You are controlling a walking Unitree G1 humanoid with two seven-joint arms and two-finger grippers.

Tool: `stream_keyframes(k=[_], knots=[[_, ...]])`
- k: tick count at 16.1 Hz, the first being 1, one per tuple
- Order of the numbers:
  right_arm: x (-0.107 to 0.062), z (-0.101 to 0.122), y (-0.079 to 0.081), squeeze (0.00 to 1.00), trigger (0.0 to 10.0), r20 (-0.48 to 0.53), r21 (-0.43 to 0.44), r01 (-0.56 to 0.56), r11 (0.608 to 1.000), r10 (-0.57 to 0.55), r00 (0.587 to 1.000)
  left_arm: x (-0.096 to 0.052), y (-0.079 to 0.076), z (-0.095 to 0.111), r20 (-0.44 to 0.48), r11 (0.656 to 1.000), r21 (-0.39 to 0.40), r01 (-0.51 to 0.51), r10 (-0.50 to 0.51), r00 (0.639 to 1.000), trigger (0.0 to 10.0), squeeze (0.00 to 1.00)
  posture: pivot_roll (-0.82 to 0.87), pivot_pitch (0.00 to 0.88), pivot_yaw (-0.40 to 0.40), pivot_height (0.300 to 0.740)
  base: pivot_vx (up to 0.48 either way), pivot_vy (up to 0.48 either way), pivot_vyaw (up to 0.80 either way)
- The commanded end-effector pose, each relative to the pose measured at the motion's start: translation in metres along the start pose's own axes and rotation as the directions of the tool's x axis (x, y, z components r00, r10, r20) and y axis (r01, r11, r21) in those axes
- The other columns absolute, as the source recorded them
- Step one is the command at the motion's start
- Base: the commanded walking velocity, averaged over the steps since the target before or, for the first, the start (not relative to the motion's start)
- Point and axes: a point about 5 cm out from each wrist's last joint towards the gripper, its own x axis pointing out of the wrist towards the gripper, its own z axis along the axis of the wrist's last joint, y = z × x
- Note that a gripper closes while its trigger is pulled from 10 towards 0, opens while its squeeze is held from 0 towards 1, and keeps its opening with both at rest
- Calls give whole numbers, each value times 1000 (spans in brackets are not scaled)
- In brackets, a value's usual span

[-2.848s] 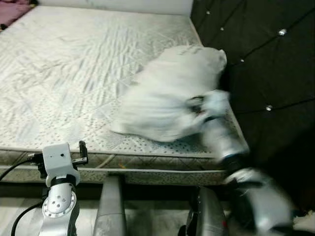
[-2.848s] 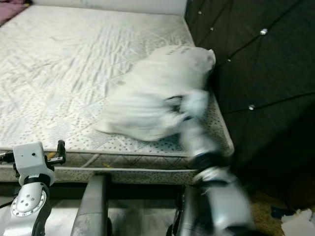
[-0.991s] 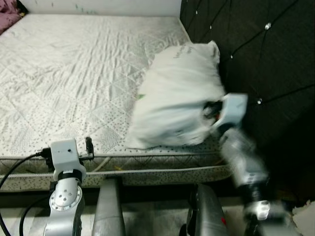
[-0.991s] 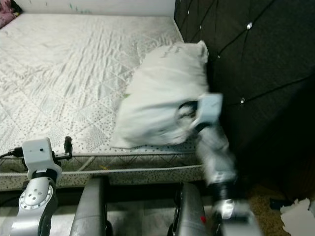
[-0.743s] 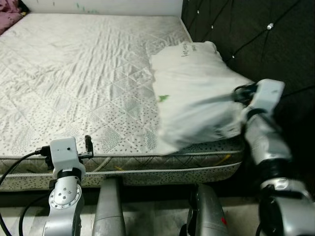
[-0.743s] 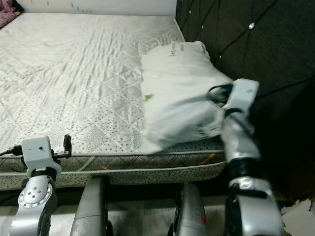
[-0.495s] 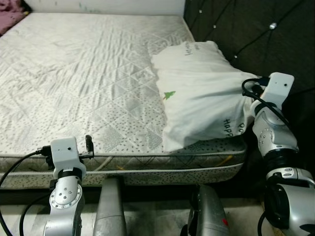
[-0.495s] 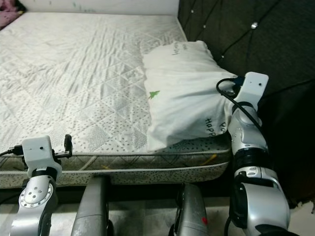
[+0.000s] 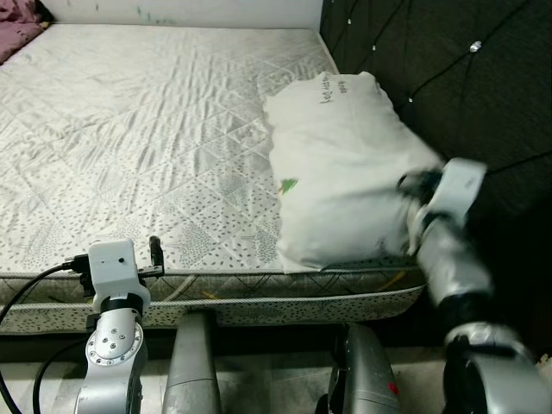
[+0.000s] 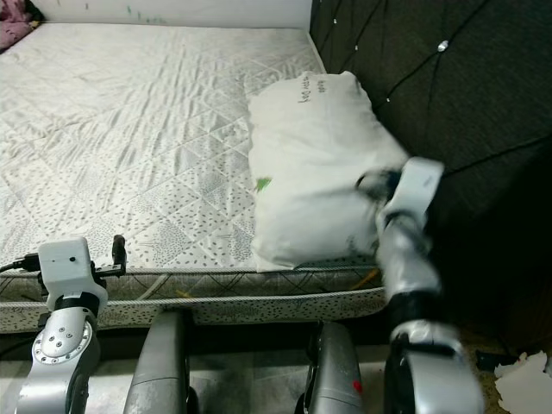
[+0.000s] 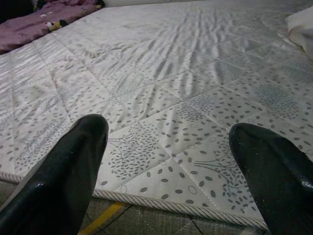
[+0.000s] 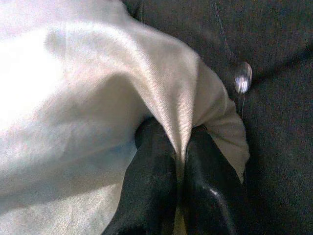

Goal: Clean up the room

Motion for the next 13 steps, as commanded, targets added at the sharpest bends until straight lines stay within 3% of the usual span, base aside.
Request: stream_keyframes(k=[1, 2, 3, 9, 13], knots=[[1, 12, 6, 0, 10000, 60, -15, -17, 1000, 18, 998, 1, -3, 1, 7, 1000, 10, 14, -14, 1000, 10000, 0, 190, 0, -26, 533, 0, 0, 0], [0, 9, 7, 0, 10000, 52, -7, -22, 1000, 23, 998, 1, -3, 1, 7, 1000, 11, 15, -15, 1000, 10000, 0, 189, 0, -27, 533, 0, 0, 0], [0, 7, 8, 1000, 10000, 46, 4, -31, 1000, 30, 998, 2, -3, 1, 8, 1000, 11, 16, -16, 1000, 10000, 0, 189, 0, -27, 533, 0, 0, 0], [-10, -7, 10, 1000, 10000, -8, -29, -7, 1000, 7, 1000, 2, -3, 0, 7, 1000, 12, 3, -3, 1000, 10000, 0, 185, 0, -39, 533, 0, 0, 0], [-40, -34, 17, 1000, 10000, -38, -108, -59, 992, 55, 998, 5, -5, 4, 34, 1000, 9, 3, -3, 999, 10000, 0, 169, 0, -42, 533, 0, 0, 0]])
